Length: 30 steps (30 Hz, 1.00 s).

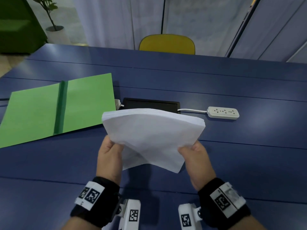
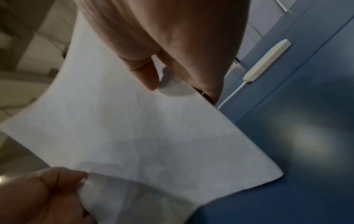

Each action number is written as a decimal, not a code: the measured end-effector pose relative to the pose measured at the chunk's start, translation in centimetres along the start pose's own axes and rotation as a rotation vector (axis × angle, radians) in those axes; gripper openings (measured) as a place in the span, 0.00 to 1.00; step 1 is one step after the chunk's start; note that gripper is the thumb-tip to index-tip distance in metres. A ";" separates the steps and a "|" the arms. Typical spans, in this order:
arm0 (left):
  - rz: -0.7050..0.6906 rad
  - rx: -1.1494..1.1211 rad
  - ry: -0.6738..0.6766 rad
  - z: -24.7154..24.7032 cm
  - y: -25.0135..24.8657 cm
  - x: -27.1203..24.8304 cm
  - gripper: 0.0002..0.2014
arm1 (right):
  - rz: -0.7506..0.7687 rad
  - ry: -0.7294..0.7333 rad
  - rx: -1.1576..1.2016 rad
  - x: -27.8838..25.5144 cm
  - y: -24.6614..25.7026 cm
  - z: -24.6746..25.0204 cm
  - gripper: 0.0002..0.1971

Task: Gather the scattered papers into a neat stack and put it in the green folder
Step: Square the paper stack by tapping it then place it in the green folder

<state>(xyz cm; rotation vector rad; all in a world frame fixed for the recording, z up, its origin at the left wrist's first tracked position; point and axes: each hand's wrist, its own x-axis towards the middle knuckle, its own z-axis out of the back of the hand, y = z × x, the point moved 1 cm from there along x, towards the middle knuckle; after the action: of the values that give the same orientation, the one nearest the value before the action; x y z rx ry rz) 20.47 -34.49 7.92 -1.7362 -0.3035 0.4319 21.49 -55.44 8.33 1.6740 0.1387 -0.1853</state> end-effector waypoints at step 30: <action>0.456 0.874 0.200 4.3 7.2 -1.4 0.11 | -0.673 0.168 0.062 -5.3 -11.2 4.5 0.15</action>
<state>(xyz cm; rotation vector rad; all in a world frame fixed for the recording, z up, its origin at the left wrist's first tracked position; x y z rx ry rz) 17.09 -32.77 0.35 -0.9548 0.3968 0.5983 13.93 -58.60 -2.01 1.6506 0.8312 -0.5555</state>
